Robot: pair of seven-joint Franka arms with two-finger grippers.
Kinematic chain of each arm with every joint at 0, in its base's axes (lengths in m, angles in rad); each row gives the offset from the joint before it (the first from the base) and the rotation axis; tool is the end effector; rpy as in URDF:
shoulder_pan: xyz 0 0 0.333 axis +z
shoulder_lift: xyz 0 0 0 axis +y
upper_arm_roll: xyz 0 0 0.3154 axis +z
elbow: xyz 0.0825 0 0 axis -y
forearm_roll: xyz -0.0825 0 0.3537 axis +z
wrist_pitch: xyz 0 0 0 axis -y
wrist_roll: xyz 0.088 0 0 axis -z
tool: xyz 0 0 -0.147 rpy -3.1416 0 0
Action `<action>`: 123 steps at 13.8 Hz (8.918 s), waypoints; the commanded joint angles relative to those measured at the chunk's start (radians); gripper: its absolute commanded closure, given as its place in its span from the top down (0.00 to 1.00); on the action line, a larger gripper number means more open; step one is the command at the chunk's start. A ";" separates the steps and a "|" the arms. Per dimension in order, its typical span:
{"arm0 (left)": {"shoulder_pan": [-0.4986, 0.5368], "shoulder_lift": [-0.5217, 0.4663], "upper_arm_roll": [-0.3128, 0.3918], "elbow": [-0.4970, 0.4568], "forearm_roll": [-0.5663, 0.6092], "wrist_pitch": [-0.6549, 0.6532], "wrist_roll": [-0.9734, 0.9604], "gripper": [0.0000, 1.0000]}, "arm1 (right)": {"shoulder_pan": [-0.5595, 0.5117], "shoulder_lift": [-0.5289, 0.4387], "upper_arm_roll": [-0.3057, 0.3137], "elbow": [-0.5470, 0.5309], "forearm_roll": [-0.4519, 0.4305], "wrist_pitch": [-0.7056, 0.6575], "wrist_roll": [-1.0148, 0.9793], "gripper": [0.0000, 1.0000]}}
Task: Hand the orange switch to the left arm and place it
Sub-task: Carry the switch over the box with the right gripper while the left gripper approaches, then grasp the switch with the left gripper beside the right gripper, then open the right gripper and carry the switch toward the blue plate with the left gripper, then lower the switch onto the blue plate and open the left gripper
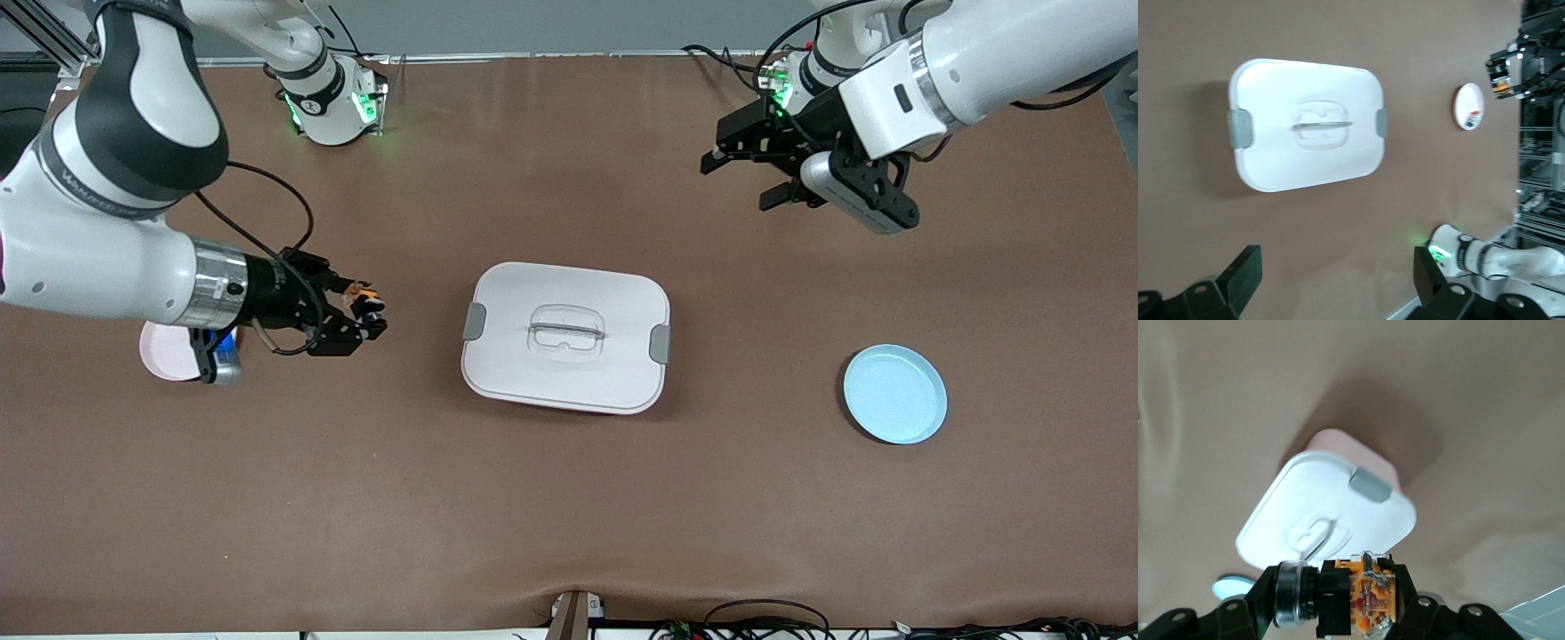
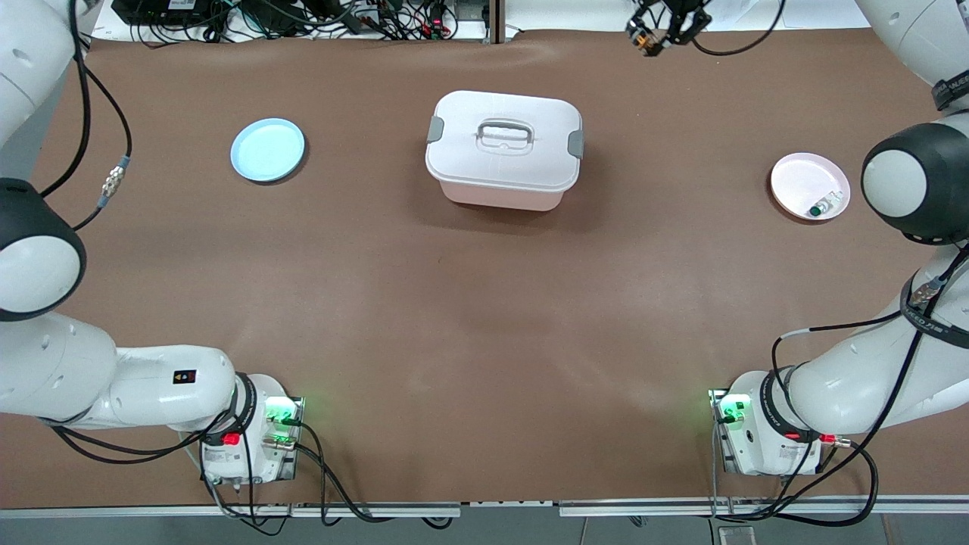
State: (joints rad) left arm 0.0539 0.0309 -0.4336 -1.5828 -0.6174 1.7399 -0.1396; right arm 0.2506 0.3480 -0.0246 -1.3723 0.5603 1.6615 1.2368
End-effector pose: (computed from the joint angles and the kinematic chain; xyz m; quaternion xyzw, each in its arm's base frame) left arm 0.4891 -0.2724 0.6047 0.9458 -0.0817 -0.0200 0.3137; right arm 0.5964 0.2150 0.4987 -0.8258 0.4941 0.2017 0.1824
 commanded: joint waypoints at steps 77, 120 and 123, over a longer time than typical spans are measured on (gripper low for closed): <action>0.053 0.281 -0.034 0.046 0.484 0.194 0.097 0.00 | 0.248 0.190 -0.023 0.308 -0.091 0.086 0.421 1.00; 0.503 0.632 -0.033 -0.198 0.815 0.615 1.385 0.30 | -0.220 0.141 -0.021 0.288 -0.534 -0.444 -1.174 1.00; 0.494 0.639 -0.036 -0.203 0.817 0.628 1.393 0.52 | -0.237 0.138 -0.023 0.283 -0.531 -0.447 -1.175 1.00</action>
State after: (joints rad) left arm 0.5466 0.6712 -0.4603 -1.7741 0.1778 2.3453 1.2353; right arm 0.0312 0.5015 -0.0547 -1.0717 0.0469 1.2150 0.0603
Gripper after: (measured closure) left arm 0.608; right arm 0.000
